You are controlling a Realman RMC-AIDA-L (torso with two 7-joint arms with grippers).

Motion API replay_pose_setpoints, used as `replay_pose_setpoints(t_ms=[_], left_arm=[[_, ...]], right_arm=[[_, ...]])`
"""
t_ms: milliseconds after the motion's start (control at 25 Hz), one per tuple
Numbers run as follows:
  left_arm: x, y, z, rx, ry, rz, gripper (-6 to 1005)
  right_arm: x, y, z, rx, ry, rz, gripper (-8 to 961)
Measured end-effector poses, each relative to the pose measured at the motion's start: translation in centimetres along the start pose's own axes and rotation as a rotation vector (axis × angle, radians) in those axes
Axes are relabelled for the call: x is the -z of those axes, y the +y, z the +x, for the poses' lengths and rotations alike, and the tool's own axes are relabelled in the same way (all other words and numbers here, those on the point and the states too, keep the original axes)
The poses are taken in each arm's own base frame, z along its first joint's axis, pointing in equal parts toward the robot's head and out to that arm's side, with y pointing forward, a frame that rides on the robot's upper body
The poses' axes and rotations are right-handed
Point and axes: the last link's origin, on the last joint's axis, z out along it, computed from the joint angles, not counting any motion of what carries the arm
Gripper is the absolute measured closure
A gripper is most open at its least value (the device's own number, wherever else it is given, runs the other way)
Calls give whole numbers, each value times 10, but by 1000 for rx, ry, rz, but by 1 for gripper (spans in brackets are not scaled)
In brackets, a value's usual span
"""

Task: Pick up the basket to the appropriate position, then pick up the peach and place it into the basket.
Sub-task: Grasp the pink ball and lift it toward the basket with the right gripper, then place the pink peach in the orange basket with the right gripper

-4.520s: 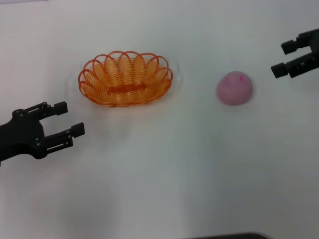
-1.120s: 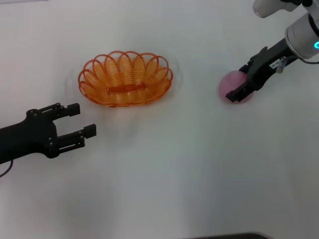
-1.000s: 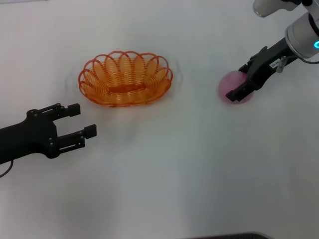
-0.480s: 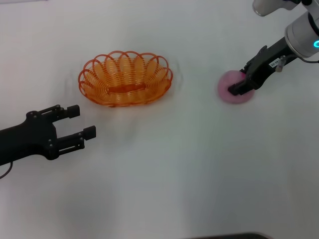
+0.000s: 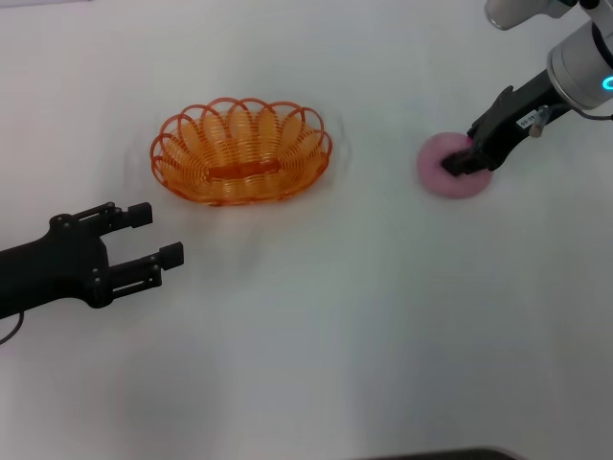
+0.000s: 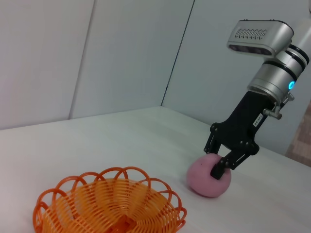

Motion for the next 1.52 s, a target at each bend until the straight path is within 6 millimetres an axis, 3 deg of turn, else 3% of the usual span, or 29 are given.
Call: replay_pose_setpoints(t_ms=[200, 400, 840, 1520], left_arm=[[0, 0, 0, 0, 0, 1, 259], [0, 0, 0, 0, -1, 2, 259], [0, 0, 0, 0, -1, 3, 259], [0, 0, -3, 8, -3, 12, 260]], right_arm=[[0, 0, -1, 1, -1, 1, 700], [1, 0, -1, 2, -1, 2, 731], [4, 1, -3, 16, 6, -1, 729], [78, 17, -38, 128, -40, 40, 727]])
